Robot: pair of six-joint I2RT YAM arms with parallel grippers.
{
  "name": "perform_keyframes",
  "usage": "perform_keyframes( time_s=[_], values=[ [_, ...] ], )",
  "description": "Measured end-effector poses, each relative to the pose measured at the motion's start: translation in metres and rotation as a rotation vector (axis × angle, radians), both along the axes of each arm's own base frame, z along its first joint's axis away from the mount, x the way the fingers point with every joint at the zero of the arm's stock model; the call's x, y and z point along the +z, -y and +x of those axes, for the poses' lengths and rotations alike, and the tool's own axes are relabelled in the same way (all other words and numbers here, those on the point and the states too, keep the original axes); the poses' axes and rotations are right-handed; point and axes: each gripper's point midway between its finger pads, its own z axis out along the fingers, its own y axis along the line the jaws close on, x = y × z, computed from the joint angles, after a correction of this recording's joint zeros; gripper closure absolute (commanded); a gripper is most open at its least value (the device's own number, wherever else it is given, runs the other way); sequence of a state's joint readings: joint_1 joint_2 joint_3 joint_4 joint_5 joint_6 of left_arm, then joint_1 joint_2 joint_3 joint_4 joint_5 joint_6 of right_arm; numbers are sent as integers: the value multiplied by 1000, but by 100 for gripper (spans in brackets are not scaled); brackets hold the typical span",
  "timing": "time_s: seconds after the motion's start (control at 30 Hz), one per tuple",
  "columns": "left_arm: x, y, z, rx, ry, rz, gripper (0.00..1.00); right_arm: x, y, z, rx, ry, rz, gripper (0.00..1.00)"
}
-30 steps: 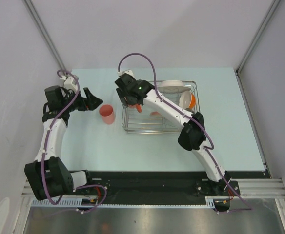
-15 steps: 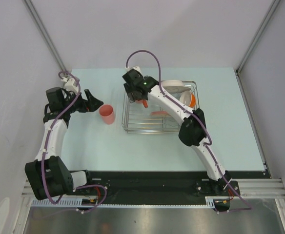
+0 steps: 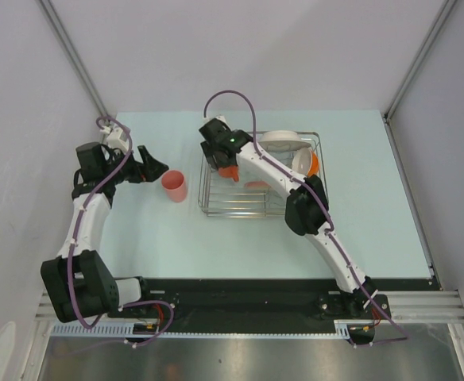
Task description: Load the mixed dishes into the dish rack
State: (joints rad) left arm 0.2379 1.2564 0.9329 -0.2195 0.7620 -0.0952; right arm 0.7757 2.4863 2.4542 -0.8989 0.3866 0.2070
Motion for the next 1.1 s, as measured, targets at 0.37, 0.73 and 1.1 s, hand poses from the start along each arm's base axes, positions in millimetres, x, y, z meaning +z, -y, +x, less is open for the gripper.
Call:
perform_keyframes(
  time_s=[0.37, 0.73, 1.1],
  values=[
    [-11, 0, 1, 1, -12, -2, 5, -2, -13, 10, 11, 31, 44, 36],
    [-30, -9, 3, 32, -35, 44, 7, -2, -20, 16, 28, 79, 30, 0],
    [-51, -13, 15, 48, -40, 131, 10, -10, -14, -1, 31, 81, -54, 0]
  ],
)
